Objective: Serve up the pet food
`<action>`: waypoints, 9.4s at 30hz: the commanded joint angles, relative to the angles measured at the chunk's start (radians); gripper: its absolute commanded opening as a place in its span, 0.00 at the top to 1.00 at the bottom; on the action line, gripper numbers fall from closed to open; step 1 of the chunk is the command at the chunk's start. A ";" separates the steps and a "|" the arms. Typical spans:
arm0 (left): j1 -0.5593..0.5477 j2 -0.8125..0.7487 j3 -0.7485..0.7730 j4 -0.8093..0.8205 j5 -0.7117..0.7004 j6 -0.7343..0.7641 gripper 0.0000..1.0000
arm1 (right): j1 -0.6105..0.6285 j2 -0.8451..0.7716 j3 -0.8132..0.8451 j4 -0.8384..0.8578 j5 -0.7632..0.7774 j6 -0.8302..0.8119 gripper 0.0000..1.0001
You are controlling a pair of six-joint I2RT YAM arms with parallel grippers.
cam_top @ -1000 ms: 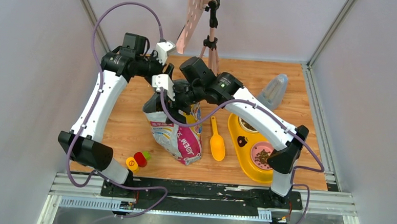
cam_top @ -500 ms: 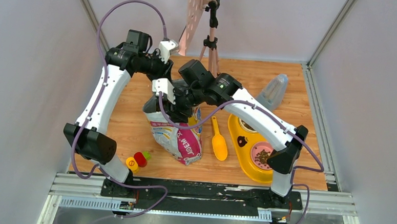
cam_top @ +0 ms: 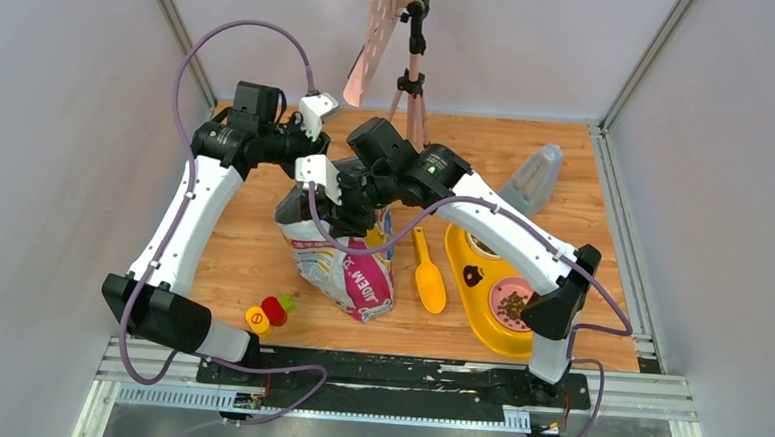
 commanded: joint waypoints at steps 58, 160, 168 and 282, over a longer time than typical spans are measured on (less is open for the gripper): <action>0.146 -0.169 0.319 -0.475 -0.014 0.473 0.23 | -0.152 -0.506 -0.321 -0.122 0.093 -0.073 0.83; 0.307 -0.094 0.114 -0.631 0.177 1.112 1.00 | -0.297 -0.529 -0.502 0.384 0.317 0.358 1.00; 0.323 -0.158 0.060 -0.688 0.218 1.127 1.00 | -0.298 -0.561 -0.653 0.477 0.174 0.373 1.00; 0.108 -0.237 -0.212 -0.277 0.424 0.720 1.00 | -0.110 -0.250 -0.516 0.636 -0.172 0.176 0.63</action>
